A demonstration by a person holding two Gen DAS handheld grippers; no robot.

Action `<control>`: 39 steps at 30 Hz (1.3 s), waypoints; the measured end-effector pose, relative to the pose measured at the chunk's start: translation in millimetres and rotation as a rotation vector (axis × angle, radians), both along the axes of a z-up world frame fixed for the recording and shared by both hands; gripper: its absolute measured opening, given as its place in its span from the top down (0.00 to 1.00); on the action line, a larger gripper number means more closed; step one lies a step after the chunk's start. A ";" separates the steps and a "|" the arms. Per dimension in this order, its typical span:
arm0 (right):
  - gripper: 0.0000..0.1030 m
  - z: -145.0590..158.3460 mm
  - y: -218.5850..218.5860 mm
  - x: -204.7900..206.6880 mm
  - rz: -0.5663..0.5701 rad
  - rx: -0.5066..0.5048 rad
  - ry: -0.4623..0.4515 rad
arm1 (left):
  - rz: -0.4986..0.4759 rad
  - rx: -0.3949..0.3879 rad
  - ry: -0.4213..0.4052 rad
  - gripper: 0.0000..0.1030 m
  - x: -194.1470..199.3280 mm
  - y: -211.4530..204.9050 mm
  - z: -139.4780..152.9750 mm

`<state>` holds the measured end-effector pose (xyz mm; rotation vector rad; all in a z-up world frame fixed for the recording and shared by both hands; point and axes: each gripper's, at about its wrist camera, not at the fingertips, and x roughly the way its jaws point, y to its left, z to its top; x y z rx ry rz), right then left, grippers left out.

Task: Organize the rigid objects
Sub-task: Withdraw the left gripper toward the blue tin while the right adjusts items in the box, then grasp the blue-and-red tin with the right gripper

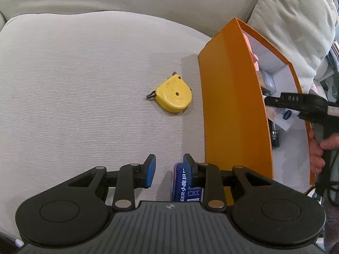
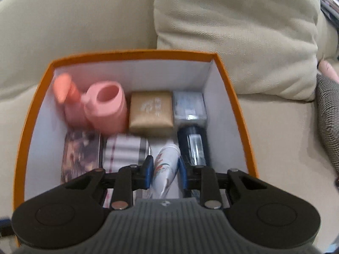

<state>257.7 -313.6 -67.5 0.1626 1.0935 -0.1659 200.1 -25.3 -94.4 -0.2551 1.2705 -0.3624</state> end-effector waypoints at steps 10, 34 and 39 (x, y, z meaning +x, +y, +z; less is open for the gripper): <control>0.66 -1.3 -14.5 0.2 -0.017 0.012 0.035 | -0.025 0.002 -0.001 0.67 2.1 -4.7 -2.4; 0.89 -44.0 18.3 -46.3 0.242 -0.056 0.433 | -0.072 0.024 0.012 0.64 -10.0 -6.7 -4.9; 0.90 -39.5 16.9 -38.9 0.219 -0.087 0.331 | -0.076 0.029 0.023 0.64 -10.6 -7.1 -7.7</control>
